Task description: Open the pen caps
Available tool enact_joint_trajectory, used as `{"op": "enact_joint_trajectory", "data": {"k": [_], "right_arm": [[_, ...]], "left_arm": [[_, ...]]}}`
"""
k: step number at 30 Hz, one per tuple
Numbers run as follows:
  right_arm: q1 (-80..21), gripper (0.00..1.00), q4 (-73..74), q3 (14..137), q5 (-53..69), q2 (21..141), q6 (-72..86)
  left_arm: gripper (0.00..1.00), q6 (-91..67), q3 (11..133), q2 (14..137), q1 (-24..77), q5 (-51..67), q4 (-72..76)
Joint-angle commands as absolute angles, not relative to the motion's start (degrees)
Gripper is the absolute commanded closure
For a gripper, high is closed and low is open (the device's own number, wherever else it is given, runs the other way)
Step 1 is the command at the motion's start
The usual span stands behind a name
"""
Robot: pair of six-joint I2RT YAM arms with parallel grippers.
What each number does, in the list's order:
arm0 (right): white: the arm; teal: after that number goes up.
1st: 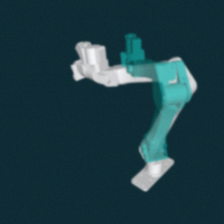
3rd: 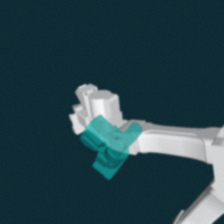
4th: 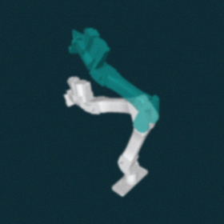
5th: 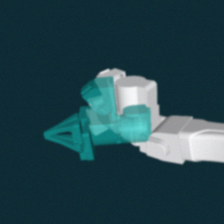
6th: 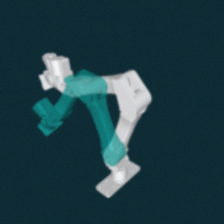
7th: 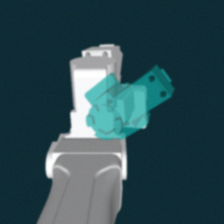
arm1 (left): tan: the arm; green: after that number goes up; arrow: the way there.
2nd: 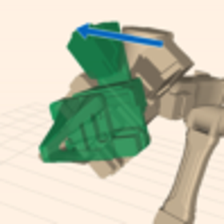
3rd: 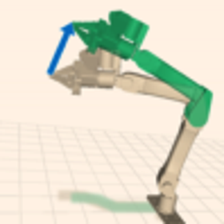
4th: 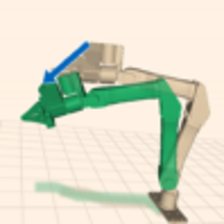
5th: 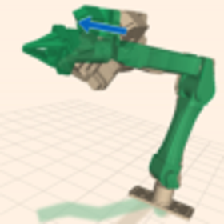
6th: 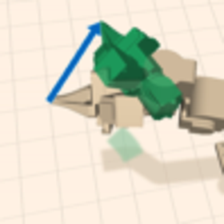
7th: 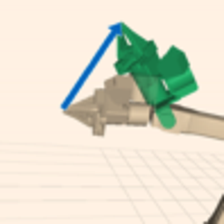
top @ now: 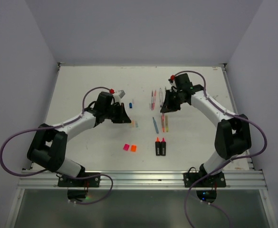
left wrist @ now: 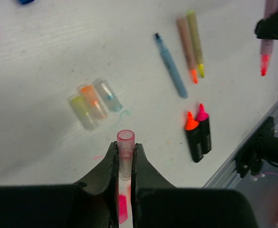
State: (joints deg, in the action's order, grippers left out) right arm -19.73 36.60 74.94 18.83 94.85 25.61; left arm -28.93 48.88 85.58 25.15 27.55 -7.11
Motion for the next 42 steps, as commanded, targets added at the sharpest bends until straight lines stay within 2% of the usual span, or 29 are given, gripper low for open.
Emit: {"op": "enact_joint_trajectory", "data": {"k": [1,15,26,34,42], "right_arm": [[-19.60,1.00,43.15,71.30,11.44,92.90,19.43],[-19.42,1.00,41.58,68.64,5.54,100.19,16.70],[-19.42,1.00,37.71,69.17,4.49,105.03,16.79],[-19.42,1.00,36.56,69.61,5.36,108.10,16.96],[-19.42,0.86,36.74,69.44,5.10,107.76,17.84]], "left_arm": [[1.00,-24.87,46.15,84.20,25.05,18.91,-11.16],[1.00,-27.07,42.19,93.16,25.05,19.33,-1.85],[0.82,-26.98,42.27,94.83,25.05,20.74,1.93],[0.76,-26.28,42.10,95.54,25.05,21.88,1.58],[0.69,-25.93,42.28,96.15,24.79,21.44,0.53]]}}
